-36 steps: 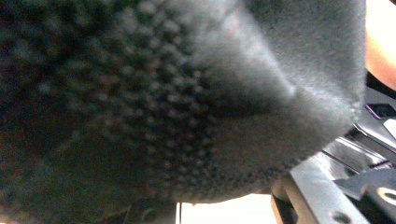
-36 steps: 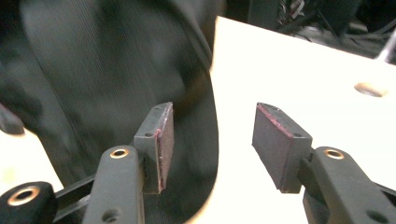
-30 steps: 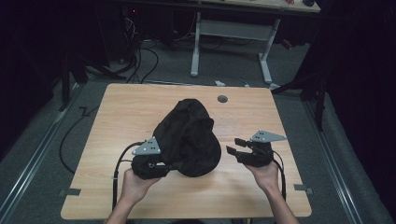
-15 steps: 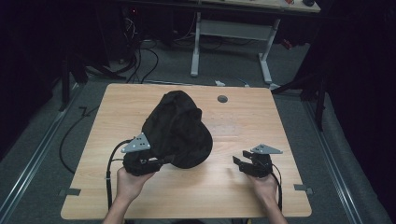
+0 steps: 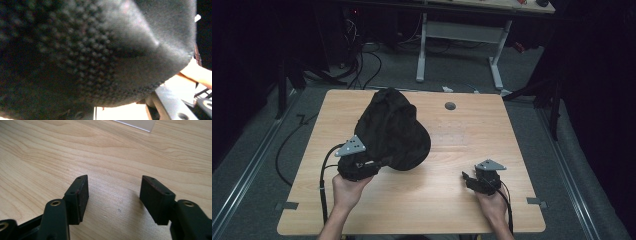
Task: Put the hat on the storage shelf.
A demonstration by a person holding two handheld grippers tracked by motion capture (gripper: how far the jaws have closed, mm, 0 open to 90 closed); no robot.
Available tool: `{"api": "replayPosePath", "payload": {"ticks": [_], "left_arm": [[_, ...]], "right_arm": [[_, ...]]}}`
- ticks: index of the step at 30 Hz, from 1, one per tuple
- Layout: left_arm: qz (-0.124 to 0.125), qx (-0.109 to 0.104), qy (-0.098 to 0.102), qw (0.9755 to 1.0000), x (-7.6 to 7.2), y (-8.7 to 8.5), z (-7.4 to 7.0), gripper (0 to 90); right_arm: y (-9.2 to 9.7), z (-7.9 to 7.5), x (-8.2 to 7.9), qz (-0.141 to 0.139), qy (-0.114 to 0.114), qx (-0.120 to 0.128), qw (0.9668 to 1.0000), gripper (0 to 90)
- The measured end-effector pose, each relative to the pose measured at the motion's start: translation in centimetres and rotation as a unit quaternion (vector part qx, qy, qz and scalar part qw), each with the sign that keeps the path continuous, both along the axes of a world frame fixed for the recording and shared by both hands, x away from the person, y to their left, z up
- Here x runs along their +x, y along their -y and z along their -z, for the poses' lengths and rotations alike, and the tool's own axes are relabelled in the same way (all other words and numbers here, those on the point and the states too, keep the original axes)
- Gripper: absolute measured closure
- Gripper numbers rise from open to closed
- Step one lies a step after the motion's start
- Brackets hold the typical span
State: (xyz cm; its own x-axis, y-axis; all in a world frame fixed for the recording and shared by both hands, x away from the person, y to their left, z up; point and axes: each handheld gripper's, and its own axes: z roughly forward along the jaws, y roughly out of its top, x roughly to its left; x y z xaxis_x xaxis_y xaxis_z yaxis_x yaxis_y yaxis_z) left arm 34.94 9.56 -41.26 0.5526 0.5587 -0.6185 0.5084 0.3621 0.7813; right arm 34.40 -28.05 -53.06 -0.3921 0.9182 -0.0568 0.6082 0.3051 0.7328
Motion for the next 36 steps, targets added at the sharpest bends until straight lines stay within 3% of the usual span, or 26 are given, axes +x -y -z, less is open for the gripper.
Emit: {"api": "replayPosePath", "payload": {"ticks": [6,12,25,36], "left_arm": [[-0.023,0.005,0.001,0.9997,0.9,-0.4,-0.5,70.3],[-0.036,-0.001,-0.005,0.9993,1.8,-0.7,-0.8,70.2],[-0.061,0.011,-0.004,0.998,3.3,-1.2,-1.3,70.0],[-0.097,0.03,-0.006,0.9948,5.2,-1.4,-2.3,69.9]], "right_arm": [[0.3,0.0,0.3,0.009,-0.013,0.016,0.9997,35.4],[0.3,0.0,0.2,0.007,-0.013,0.015,0.9998,35.2],[0.3,0.0,0.2,0.008,-0.013,0.015,0.9998,34.9],[0.3,0.0,0.2,0.007,-0.013,0.015,0.9998,34.6]]}}
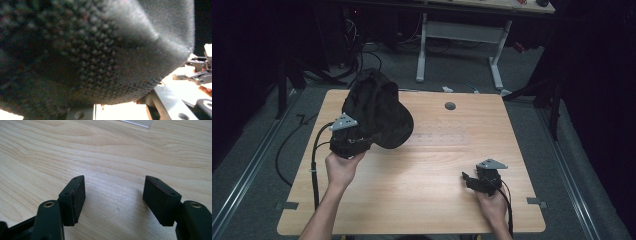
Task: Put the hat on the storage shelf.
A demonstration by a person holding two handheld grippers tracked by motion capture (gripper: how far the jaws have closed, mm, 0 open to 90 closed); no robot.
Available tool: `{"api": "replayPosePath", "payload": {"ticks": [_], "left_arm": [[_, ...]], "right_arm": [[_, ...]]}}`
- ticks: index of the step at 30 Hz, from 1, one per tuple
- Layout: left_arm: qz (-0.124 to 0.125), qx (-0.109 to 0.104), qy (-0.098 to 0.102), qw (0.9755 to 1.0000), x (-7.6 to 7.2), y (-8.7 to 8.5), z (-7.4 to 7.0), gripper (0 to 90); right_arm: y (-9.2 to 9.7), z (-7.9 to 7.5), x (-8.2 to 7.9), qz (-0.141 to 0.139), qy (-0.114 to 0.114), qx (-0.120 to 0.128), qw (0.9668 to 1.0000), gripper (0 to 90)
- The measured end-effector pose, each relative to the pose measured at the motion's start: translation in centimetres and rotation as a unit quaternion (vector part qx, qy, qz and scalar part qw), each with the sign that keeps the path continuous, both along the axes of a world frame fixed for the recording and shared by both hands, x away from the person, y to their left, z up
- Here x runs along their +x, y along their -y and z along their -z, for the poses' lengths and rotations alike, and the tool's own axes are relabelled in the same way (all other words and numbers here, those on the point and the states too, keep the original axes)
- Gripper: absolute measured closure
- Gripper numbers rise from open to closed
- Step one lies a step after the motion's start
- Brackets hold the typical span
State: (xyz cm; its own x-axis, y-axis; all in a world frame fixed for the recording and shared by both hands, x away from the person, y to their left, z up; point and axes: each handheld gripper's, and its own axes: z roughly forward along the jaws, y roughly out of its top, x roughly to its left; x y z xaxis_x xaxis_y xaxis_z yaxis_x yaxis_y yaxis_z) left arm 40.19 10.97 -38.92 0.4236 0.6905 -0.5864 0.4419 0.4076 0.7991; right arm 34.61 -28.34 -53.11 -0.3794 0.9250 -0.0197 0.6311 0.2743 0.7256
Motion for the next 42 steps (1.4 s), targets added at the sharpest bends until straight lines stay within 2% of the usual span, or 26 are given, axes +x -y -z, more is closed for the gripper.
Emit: {"api": "replayPosePath", "payload": {"ticks": [2,11,23,42], "left_arm": [[-0.009,0.001,-0.003,1.0,0.2,0.0,0.0,69.8],[-0.034,0.031,-0.002,0.999,0.9,0.2,0.3,69.8],[-0.054,0.077,0.002,0.9956,1.7,1.2,0.6,69.8],[-0.077,0.11,-0.007,0.9909,2.0,2.3,1.4,69.5]], "right_arm": [[0.0,0.0,0.0,0.0,0.0,0.0,1.0,34.6],[0.0,0.0,0.0,-0.001,0.0,0.0,1.0,34.4],[0.0,0.0,0.0,-0.002,0.0,-0.001,1.0,34.4],[0.0,0.0,0.0,-0.002,-0.001,0.0,1.0,34.4]]}}
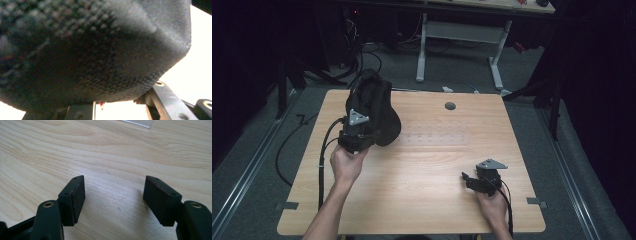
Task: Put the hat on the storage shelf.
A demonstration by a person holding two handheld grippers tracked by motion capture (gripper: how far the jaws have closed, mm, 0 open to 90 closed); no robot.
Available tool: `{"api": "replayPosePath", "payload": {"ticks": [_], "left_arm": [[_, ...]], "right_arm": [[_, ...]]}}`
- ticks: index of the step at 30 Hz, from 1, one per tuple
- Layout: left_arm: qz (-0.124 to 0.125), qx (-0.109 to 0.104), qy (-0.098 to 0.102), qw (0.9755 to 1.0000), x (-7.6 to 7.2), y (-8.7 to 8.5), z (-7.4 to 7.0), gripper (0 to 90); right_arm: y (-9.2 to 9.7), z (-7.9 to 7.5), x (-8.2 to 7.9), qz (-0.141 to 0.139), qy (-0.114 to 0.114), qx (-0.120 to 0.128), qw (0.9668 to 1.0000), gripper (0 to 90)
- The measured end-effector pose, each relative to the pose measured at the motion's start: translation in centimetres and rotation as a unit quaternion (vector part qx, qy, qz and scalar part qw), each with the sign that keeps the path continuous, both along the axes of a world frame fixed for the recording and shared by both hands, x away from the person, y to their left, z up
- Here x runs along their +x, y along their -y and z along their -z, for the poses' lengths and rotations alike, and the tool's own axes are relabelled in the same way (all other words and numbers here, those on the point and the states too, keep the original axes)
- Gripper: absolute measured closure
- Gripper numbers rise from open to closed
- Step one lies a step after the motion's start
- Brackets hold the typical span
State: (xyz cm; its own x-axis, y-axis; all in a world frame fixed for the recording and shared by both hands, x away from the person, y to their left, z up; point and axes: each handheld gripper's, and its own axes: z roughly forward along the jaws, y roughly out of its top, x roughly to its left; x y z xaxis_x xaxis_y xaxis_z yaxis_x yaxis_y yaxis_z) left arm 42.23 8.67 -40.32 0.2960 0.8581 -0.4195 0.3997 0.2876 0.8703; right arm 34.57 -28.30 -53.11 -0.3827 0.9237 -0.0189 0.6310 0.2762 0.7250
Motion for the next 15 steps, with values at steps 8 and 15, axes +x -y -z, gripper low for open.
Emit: {"api": "replayPosePath", "payload": {"ticks": [8,15], "left_arm": [[-0.005,0.012,-0.004,0.9999,0.06,0.42,0.38,69.5],[-0.006,0.013,-0.008,0.9999,0.19,0.58,0.99,69.1]], "right_arm": [[-0.01,0.0,-0.01,0.0,0.0,0.0,1.0,34.4],[-0.02,0.0,-0.02,0.001,0.0,0.0,1.0,34.4]]}}
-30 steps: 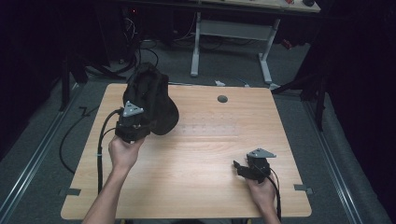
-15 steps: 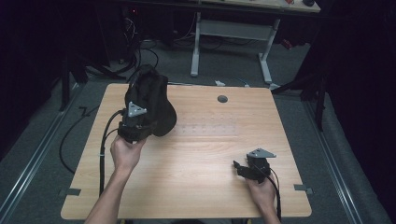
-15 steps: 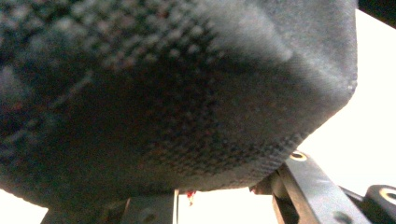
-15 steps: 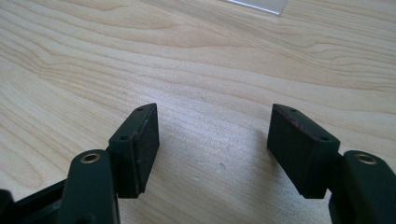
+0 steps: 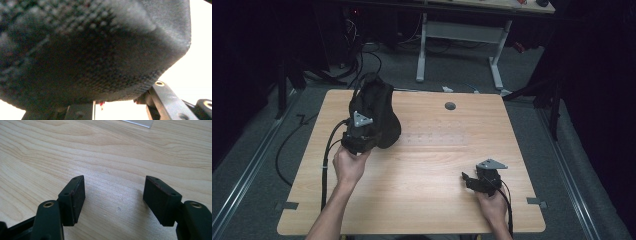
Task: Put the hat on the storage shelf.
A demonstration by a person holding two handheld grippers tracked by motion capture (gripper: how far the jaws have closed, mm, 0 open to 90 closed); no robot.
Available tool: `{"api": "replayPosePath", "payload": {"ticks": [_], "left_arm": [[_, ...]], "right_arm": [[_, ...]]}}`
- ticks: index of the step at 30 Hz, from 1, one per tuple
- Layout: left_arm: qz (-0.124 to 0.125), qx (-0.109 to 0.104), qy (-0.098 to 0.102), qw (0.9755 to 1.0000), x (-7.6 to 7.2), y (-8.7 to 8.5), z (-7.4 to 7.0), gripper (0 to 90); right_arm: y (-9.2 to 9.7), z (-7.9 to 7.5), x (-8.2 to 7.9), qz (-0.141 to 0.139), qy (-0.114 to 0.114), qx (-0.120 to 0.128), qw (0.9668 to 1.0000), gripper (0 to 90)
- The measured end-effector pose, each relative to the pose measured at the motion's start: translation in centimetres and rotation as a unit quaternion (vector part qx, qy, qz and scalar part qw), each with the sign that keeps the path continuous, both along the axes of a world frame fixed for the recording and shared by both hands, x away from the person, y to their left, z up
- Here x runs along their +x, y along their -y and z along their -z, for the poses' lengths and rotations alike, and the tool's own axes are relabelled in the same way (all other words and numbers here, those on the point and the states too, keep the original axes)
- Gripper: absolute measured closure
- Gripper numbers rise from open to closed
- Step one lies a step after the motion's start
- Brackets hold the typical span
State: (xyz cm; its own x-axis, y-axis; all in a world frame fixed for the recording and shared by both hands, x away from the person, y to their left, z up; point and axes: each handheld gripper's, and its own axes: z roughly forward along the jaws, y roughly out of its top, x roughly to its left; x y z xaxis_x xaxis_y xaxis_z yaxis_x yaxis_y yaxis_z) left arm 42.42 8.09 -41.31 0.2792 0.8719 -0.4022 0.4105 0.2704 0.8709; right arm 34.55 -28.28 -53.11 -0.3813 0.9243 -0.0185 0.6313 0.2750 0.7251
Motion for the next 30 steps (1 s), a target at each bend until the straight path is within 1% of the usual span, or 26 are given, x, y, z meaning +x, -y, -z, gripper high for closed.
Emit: {"api": "replayPosePath", "payload": {"ticks": [9,13,16,19,21,26,30], "left_arm": [[0.006,-0.003,0.012,0.9999,-0.12,-0.06,0.22,66.0],[0.013,-0.011,0.017,0.9997,-0.27,0.06,0.21,64.2],[0.016,-0.02,0.021,0.9995,-0.34,0.22,0.14,63.0],[0.018,-0.024,0.026,0.9992,-0.3,0.28,0.1,62.8],[0.017,-0.033,0.029,0.9989,-0.21,0.34,0.1,62.7],[0.021,-0.045,0.03,0.9983,-0.11,0.43,0.2,61.4],[0.026,-0.062,0.026,0.9974,0.11,0.49,0.32,60.4]], "right_arm": [[-0.01,-0.01,-0.02,0.0,-0.001,0.0,1.0,34.4],[-0.01,0.0,-0.02,0.0,0.0,0.0,1.0,34.4],[-0.01,-0.01,-0.02,0.0,0.0,0.0,1.0,34.4],[-0.01,0.0,-0.01,0.0,0.0,0.0,1.0,34.4],[-0.01,0.0,-0.01,0.0,0.0,0.0,1.0,34.4],[-0.01,0.0,-0.01,0.0,0.0,0.0,1.0,34.4],[-0.01,-0.01,-0.02,0.0,0.0,0.0,1.0,34.4]]}}
